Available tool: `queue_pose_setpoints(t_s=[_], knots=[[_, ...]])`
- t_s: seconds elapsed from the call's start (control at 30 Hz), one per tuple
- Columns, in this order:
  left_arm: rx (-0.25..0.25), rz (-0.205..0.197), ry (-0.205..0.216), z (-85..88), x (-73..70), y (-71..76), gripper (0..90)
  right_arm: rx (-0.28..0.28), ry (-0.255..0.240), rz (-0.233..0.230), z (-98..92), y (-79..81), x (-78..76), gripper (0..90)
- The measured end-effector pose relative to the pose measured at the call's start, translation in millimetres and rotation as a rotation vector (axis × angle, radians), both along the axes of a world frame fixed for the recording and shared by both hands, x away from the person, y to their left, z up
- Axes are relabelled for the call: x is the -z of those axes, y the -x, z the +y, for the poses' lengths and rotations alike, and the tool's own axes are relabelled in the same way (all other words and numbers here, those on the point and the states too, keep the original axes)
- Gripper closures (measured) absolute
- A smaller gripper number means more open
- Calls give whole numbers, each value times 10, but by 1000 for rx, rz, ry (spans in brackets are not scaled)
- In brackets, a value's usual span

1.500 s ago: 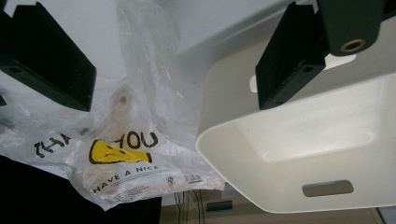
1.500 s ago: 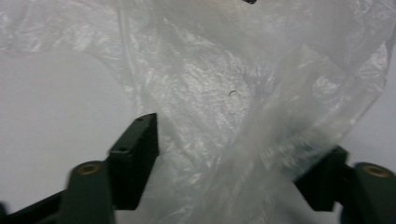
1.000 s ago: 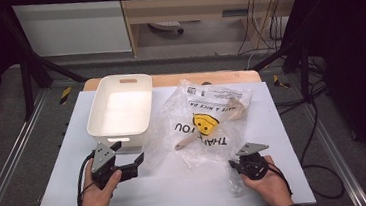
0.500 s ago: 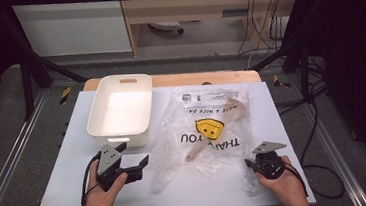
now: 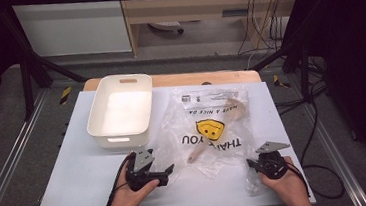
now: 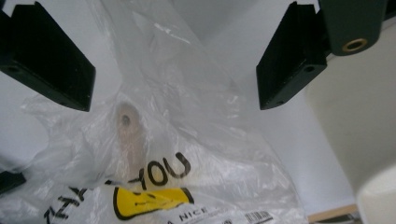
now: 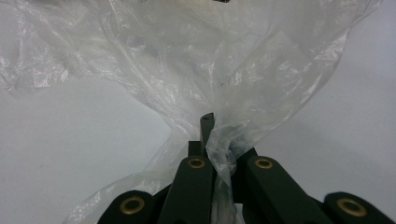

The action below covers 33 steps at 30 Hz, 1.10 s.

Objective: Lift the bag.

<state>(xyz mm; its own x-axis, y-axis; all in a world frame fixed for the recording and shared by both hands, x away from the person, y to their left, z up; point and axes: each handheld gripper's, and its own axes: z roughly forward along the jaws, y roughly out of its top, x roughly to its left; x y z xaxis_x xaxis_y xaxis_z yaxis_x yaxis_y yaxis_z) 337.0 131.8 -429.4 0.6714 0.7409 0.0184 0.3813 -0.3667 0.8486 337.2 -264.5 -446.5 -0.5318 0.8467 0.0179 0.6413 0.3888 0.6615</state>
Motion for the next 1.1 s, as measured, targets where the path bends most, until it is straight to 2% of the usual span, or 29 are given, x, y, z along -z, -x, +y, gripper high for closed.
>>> queue_pose_setpoints(t_s=[0.03, 0.17, 0.23, 0.33, 0.4, 0.6, 0.73, 0.87, 0.93, 1.0, 1.03, 1.1], knots=[[-7, 0, -11, 1, 9, -2, 110, 0, 0, 0, 0, 0, 0, 900], [-15, 7, -5, 49, 31, -29, 97, 1, -1, 1, -1, -2, 0, 900], [-14, 33, 0, 49, 71, -62, 99, 4, -3, 0, -1, -2, 2, 900], [-11, 51, -25, 24, 152, -104, 101, 5, -3, -1, -1, 0, 3, 900], [-15, 70, -20, 3, 191, -139, 106, 7, -4, -1, -1, -1, 4, 900], [23, 100, -26, -106, 268, -176, 117, 4, -9, 3, -8, -3, 5, 900], [39, 109, -64, -160, 293, -178, 130, 5, -11, 4, -10, -4, 6, 900], [56, 110, -76, -180, 297, -175, 230, 7, -15, 7, -12, -5, 6, 900], [67, 115, -74, -194, 298, -166, 336, 6, -17, 8, -13, -6, 6, 900], [88, 120, -91, -231, 303, -149, 402, 8, -14, 8, -11, -4, 5, 900], [89, 106, -108, -253, 303, -132, 431, 6, -13, 8, -11, -4, 4, 900], [92, 101, -105, -271, 301, -111, 521, 8, -13, 8, -10, -4, 4, 900]])
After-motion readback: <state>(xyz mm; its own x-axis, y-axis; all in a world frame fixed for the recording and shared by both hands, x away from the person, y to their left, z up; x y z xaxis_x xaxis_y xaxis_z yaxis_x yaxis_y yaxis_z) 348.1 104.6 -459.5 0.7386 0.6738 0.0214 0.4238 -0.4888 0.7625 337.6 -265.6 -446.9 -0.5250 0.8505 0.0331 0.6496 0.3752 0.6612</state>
